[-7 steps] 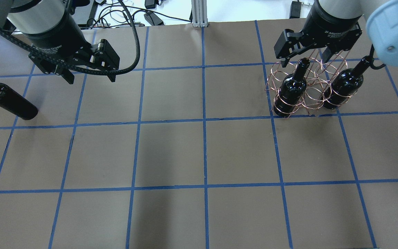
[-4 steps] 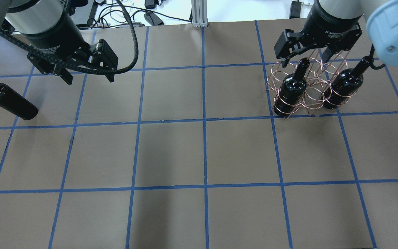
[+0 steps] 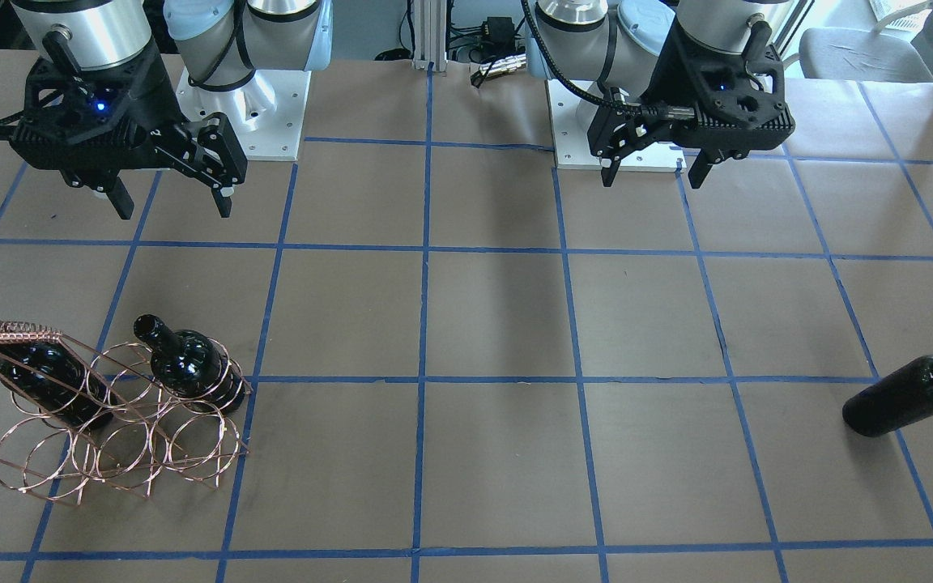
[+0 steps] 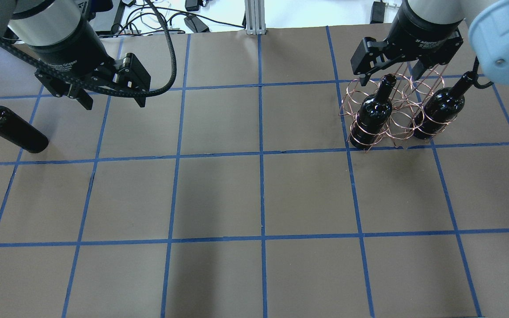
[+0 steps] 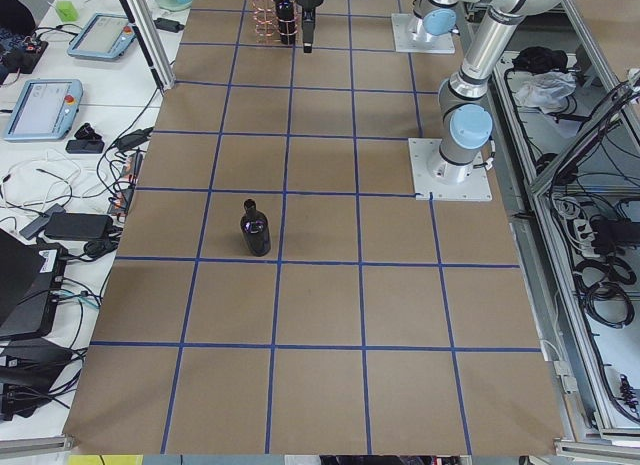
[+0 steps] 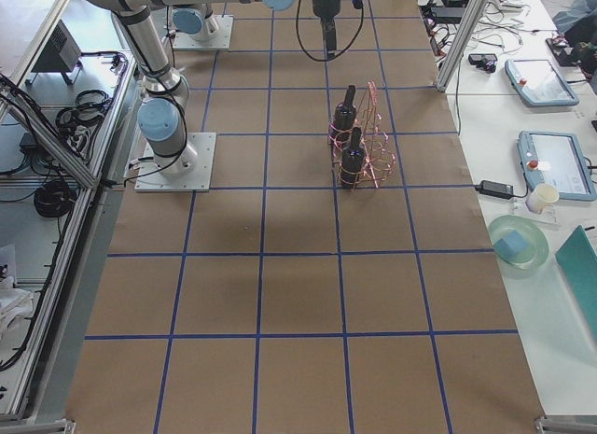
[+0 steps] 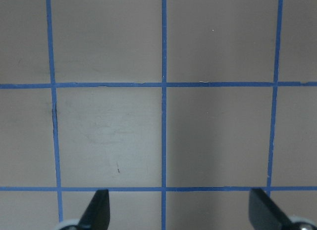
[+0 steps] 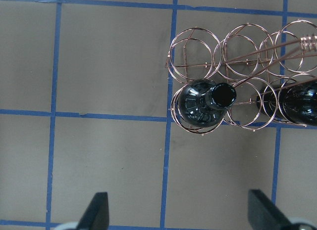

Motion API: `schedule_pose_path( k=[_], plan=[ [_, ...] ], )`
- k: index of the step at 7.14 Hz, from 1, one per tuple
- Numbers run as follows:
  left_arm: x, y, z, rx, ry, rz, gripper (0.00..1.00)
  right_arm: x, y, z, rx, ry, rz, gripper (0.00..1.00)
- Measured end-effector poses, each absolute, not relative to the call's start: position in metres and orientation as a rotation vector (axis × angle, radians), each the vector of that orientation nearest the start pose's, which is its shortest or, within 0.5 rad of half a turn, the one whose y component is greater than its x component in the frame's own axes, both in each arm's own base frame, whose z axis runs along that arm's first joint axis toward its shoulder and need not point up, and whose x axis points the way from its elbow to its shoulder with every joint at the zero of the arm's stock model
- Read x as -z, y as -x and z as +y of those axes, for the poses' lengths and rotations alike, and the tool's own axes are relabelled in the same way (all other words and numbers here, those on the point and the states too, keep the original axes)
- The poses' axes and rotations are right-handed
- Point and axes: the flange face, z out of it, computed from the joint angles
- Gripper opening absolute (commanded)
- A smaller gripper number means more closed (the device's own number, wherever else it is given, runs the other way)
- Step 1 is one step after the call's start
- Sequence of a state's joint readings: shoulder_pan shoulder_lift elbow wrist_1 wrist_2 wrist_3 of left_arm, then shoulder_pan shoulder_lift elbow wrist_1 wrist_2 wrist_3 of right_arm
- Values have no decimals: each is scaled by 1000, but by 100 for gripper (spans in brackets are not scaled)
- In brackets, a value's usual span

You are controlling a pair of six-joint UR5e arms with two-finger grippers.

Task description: Place wine into wine basket

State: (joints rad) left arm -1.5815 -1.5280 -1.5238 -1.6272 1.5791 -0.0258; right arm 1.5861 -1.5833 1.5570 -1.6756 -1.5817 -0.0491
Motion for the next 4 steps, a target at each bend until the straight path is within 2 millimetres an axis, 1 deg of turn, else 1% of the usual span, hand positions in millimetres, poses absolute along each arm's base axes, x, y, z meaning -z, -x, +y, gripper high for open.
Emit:
schedule_pose_path(
  k=[1,2,3,4],
  plan=[
    [-528,119,-481,69,5,3131,100,-512,-140,-496,206,100,3146,100],
    [-529,83,-491,82,-25,3127,100,-512,-140,-496,207,100,3146,100],
    [-528,36,-501,83,-35,3126,100,-512,-140,-496,208,100,3146,100],
    [-522,-14,-511,92,-60,3123,100,-512,-140,-496,209,100,3146,100]
  ],
)
